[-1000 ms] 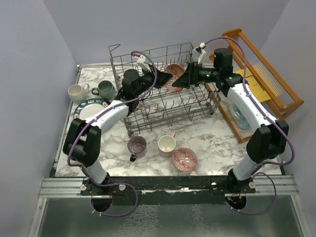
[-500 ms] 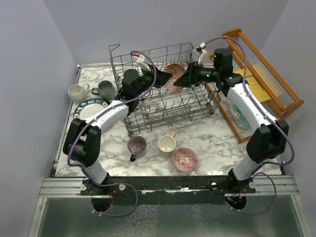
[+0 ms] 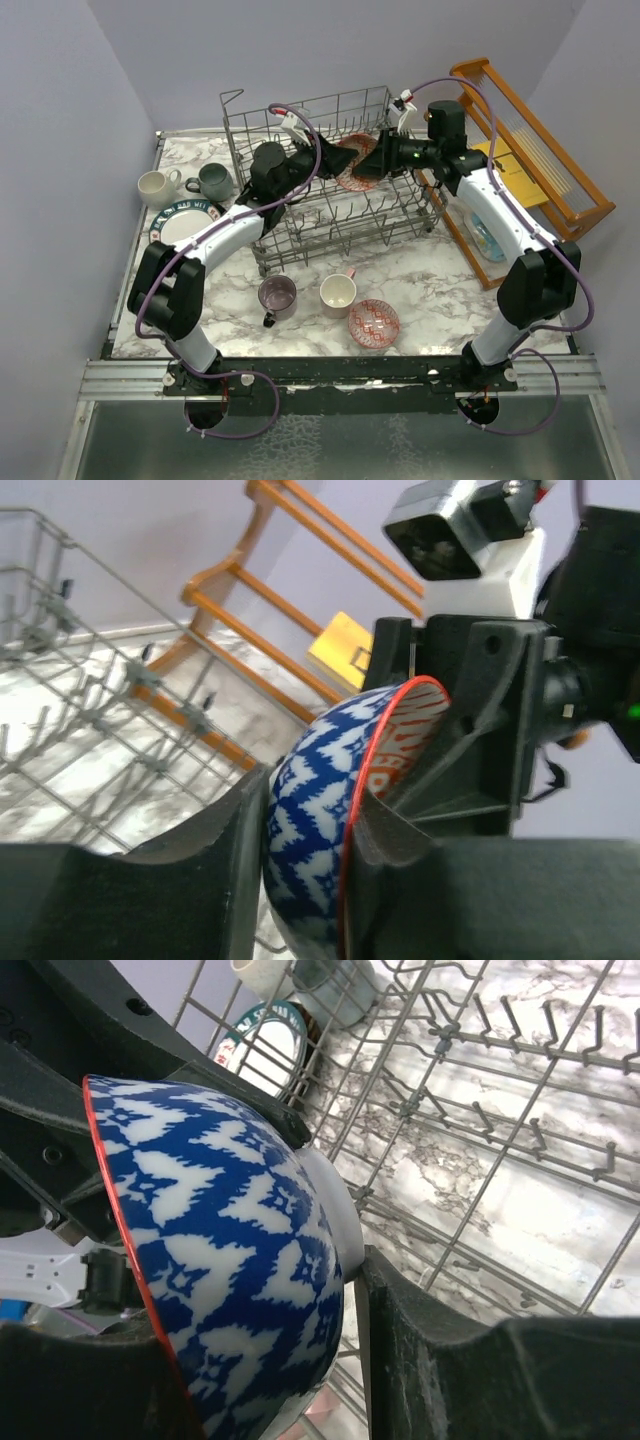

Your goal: Load the mixed dishes into the dish rack

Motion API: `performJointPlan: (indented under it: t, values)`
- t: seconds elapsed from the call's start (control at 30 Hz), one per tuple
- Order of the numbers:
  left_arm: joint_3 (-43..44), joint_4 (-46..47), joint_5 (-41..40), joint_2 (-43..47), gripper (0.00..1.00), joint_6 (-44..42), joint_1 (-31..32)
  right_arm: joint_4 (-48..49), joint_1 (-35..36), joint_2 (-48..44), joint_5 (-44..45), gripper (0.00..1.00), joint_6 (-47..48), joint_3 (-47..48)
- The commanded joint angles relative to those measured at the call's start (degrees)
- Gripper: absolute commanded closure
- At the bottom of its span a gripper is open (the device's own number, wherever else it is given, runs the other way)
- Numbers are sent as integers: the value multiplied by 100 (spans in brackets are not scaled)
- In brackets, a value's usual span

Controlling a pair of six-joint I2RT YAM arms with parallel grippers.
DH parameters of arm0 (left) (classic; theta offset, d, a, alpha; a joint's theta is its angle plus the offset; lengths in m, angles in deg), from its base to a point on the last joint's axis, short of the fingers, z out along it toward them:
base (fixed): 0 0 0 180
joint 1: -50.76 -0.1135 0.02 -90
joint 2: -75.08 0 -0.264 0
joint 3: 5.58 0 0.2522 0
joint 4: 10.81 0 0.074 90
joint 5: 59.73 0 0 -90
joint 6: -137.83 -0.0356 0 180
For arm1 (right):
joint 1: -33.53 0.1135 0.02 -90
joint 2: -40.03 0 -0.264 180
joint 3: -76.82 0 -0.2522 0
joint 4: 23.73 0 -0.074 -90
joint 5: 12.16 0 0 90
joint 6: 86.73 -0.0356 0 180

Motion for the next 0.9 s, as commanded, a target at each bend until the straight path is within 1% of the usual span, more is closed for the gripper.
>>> performJointPlan:
  t: [0.0, 0.03, 0.07, 0.1, 0.13, 0.23, 0.3, 0.43, 0.57, 0.77, 0.87]
  values:
    - [-64, -125, -291, 90, 88, 14, -130, 394, -26, -131, -408, 61, -22, 114]
    - [-60, -151, -307, 85, 93, 30, -139, 453, -50, -128, -569, 58, -46, 104]
    - [-67, -173, -308, 81, 95, 60, -156, 502, -73, -126, -752, 53, -64, 102]
    - [-75, -177, -304, 74, 97, 87, -179, 556, -95, -131, -894, 44, -101, 92]
    - [-89, -177, -300, 66, 100, 139, -204, 599, -124, -137, -1047, 37, -134, 84]
    - [-123, -64, -174, 42, 100, 401, -300, 852, -228, -159, -1524, 20, -361, -31]
    - [-164, 175, 0, 11, 100, 619, -352, 841, -264, -129, -1538, 11, -529, -55]
    - [-135, 572, 335, -91, 100, 947, -379, 607, -260, -24, -1357, 5, -697, 20]
    - [-92, 743, 388, -197, 100, 1092, -377, 255, -247, 135, -1187, 4, -621, 303]
    - [-48, 758, 301, -309, 100, 1109, -265, 246, -44, 254, -1186, 4, -686, 290]
    - [2, 746, 201, -419, 100, 1073, -157, 251, 59, 311, -1109, 6, -759, 234]
